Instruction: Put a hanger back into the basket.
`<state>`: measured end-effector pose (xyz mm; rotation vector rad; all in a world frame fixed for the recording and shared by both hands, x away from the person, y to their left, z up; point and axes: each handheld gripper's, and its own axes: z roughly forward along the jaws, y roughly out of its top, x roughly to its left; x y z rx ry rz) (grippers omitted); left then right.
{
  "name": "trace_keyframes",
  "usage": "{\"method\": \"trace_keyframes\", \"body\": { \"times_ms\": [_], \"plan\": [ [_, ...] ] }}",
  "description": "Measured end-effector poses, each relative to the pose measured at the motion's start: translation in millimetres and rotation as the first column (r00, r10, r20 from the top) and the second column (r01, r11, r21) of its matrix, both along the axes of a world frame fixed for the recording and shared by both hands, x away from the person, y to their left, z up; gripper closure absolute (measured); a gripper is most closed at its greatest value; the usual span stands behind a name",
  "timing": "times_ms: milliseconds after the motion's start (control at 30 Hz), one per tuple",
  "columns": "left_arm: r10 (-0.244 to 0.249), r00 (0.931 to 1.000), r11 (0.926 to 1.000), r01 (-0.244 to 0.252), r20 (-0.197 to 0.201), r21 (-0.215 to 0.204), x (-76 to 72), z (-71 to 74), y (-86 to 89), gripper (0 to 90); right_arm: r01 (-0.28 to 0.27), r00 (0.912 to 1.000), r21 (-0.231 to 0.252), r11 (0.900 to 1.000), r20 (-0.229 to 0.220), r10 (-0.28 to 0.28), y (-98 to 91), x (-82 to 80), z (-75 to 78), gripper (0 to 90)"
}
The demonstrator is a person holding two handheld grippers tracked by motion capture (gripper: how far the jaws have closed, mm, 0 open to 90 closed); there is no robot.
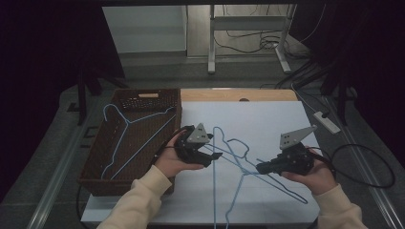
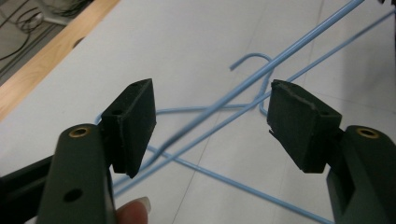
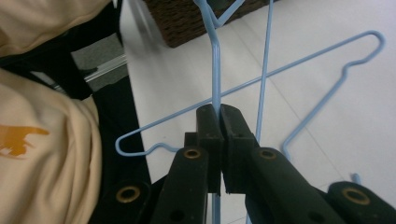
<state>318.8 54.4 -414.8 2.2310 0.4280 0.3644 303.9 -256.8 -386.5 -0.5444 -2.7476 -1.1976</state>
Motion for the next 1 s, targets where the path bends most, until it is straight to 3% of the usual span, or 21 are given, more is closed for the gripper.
{"method": "trace_keyframes", "body": {
  "times_ms": [133,233,267,367,500,667,767,800,867,1000],
  "plan": [
    [-0.060,0.9981,0.9972,0.060,0.015,0.045,-0.2,-2.4,-9.5,40.2,-0.033,0.9994,0.004,0.9994,-0.001,0.033,-1.8,-1.8,3.1,88.2],
    [-0.072,0.9972,0.9953,0.070,0.022,0.067,-1.1,-3.6,-12.3,48.5,-0.042,0.9991,0.009,0.9991,-0.001,0.042,-2.4,-2.1,4.5,88.2],
    [-0.073,0.9967,0.9931,0.069,0.036,0.095,-1.8,-5.0,-14.7,51.5,-0.052,0.9987,0.015,0.9985,0.000,0.052,-2.4,-1.8,5.3,88.2],
    [-0.078,0.9960,0.9896,0.072,0.045,0.124,-2.7,-6.1,-16.4,66.2,-0.062,0.9981,0.017,0.9979,0.001,0.062,-1.8,-1.3,5.7,88.1],
    [-0.093,0.9939,0.9860,0.084,0.059,0.144,-5.4,-5.9,-16.9,72.4,-0.040,0.9992,0.012,0.9991,0.011,0.039,-4.5,2.0,5.5,88.1],
    [-0.115,0.9916,0.9836,0.105,0.059,0.146,-11.9,-2.9,-16.8,80.3,0.032,0.9981,0.017,0.9993,0.051,-0.032,-12.3,10.1,5.6,87.6],
    [-0.124,0.9914,0.9823,0.116,0.043,0.147,-15.5,-1.5,-16.5,85.4,0.081,0.9926,0.036,0.9960,0.087,-0.084,-16.0,16.9,4.2,86.9],
    [-0.115,0.9928,0.9862,0.110,0.032,0.123,-17.4,0.7,-14.4,85.5,0.091,0.9912,0.041,0.9950,0.092,-0.095,-16.3,18.2,3.4,86.6],
    [-0.108,0.9938,0.9873,0.104,0.026,0.120,-18.0,1.8,-13.1,85.6,0.097,0.9905,0.041,0.9944,0.094,-0.101,-16.2,19.2,2.4,86.2],
    [-0.090,0.9960,0.9928,0.089,0.002,0.080,-21.0,5.9,-5.1,85.7,0.129,0.9832,0.089,0.9877,0.119,-0.139,-16.0,21.5,0.2,82.7]
  ]
}}
